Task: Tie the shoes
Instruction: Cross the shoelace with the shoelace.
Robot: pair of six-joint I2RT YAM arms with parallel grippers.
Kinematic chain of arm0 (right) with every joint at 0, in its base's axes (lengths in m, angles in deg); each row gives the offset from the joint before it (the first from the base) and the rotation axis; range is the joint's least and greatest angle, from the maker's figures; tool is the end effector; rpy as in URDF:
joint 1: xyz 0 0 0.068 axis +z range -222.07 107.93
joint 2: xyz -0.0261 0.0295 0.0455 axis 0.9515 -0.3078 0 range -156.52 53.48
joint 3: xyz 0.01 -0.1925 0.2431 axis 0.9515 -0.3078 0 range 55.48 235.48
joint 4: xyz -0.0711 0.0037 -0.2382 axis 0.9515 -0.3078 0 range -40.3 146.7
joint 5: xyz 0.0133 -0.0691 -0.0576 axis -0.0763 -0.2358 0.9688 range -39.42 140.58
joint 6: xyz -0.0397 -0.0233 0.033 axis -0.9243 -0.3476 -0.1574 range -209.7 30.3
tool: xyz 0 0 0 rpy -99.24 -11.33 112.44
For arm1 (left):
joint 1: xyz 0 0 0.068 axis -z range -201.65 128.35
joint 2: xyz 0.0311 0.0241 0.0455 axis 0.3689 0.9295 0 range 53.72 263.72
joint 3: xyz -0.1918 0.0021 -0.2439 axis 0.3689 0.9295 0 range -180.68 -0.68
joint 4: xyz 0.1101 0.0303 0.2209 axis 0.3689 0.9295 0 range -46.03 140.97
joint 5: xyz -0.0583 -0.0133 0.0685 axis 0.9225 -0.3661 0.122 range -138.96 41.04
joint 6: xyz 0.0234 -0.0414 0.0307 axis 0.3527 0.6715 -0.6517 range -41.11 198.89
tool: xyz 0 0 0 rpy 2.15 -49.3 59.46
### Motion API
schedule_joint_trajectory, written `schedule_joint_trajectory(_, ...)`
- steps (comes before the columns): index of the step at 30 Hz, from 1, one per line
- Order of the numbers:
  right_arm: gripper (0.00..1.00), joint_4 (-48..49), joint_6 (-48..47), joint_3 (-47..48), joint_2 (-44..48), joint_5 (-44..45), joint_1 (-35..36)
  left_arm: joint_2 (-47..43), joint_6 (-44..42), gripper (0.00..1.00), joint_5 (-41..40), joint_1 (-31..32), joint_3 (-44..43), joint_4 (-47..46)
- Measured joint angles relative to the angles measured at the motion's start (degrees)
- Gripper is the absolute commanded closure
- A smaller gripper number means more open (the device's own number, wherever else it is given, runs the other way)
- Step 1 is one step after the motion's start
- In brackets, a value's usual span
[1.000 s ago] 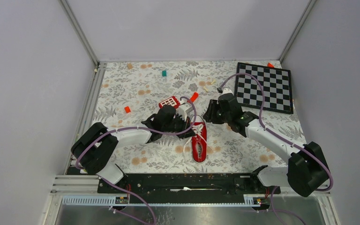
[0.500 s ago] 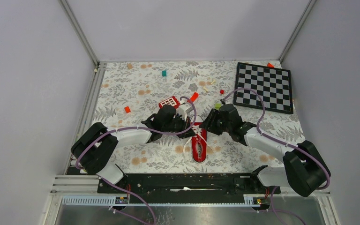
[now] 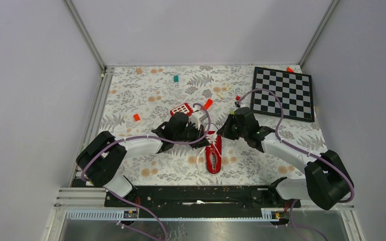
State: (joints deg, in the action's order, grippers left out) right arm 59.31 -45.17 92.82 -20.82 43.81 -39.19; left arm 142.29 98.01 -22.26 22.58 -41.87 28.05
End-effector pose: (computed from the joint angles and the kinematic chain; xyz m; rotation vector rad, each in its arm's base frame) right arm 0.2096 0.1411 0.2498 0.1625 2.3032 0.8684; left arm 0.2072 -0.2266 0.2294 0.7827 2.1348 -1.1186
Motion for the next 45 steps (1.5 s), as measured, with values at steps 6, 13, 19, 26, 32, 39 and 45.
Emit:
schedule_joint_trajectory(6, 1.0, -4.5, -5.9, 5.6, 0.1, 4.8, 0.0, 0.0, -0.4, 1.0, -0.9, 0.0, -0.1, 1.1)
schedule_joint_trajectory(13, 0.92, -8.8, -14.3, 12.4, -1.9, 7.9, 0.0, 0.0, -0.6, 1.0, -1.6, 0.0, -0.8, 0.5)
schedule_joint_trajectory(19, 0.55, -11.4, -20.0, 13.4, -2.2, 11.9, 0.0, 0.1, -0.6, 1.0, -1.5, 0.0, -1.1, 0.0)
schedule_joint_trajectory(26, 0.52, -8.7, -13.7, 6.9, 4.4, 8.6, 0.0, 0.2, -0.4, 1.0, -1.4, 0.0, -1.1, -0.1)
schedule_joint_trajectory(32, 0.54, -6.1, -5.2, 4.0, 2.1, 4.9, 0.0, 0.7, -0.3, 1.0, -1.4, 0.0, -1.1, 0.0)
schedule_joint_trajectory(39, 0.56, -5.4, 0.3, 3.8, -2.9, 3.6, 0.0, 0.7, -0.2, 1.0, -1.4, 0.0, -1.1, 0.0)
schedule_joint_trajectory(45, 0.56, -4.8, 2.7, 3.3, -4.1, 2.5, 0.0, 0.7, -0.2, 1.0, -1.4, 0.0, -1.1, 0.0)
